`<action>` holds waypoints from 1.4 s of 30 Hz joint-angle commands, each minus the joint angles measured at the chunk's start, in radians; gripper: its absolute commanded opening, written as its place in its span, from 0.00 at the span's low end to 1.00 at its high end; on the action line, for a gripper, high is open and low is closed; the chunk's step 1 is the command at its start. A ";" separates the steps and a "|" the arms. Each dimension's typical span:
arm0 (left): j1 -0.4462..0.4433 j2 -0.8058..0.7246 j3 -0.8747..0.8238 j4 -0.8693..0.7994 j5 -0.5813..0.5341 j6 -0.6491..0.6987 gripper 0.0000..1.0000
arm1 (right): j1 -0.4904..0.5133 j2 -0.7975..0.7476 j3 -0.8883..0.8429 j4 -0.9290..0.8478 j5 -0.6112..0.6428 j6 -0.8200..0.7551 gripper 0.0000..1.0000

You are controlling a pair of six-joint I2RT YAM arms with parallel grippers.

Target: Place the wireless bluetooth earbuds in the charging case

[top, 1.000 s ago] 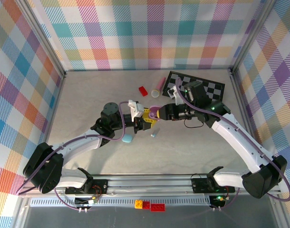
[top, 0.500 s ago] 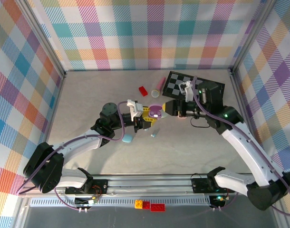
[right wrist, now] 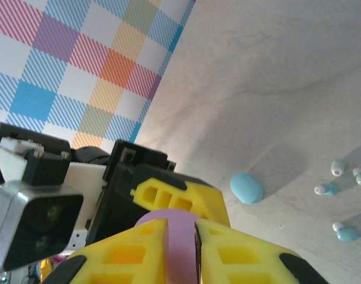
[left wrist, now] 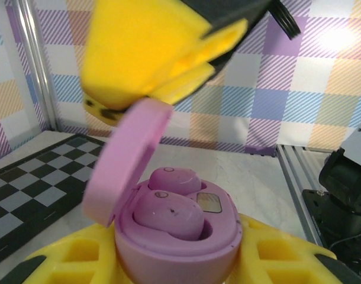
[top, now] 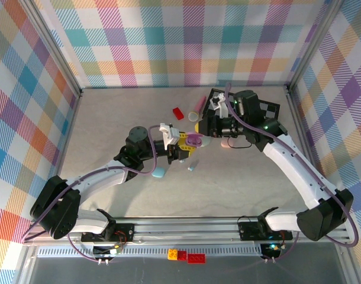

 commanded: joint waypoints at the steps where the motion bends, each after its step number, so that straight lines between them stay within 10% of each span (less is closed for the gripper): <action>1: 0.005 0.005 0.033 0.046 -0.030 -0.027 0.34 | 0.000 -0.058 -0.040 0.021 -0.045 -0.002 0.20; 6: 0.005 -0.004 0.037 0.050 -0.046 -0.034 0.34 | -0.001 -0.102 -0.054 0.028 0.000 0.000 0.21; 12: 0.002 -0.027 0.009 0.156 -0.089 -0.108 0.34 | -0.032 -0.162 -0.153 0.227 -0.027 0.174 0.61; 18: -0.015 -0.042 -0.007 0.255 -0.119 -0.164 0.34 | -0.031 -0.130 -0.237 0.472 -0.170 0.442 0.72; 23: -0.026 -0.041 0.015 0.255 -0.111 -0.164 0.34 | -0.020 -0.114 -0.292 0.682 -0.231 0.616 0.69; 32: -0.026 -0.030 0.027 0.213 -0.107 -0.109 0.34 | -0.021 -0.104 -0.348 0.807 -0.242 0.724 0.21; 37: -0.026 -0.023 0.021 0.209 -0.121 -0.110 0.38 | -0.024 -0.121 -0.371 0.783 -0.193 0.708 0.13; 42: -0.025 -0.040 0.003 0.148 -0.149 -0.094 0.84 | -0.082 -0.203 -0.438 0.666 -0.028 0.621 0.12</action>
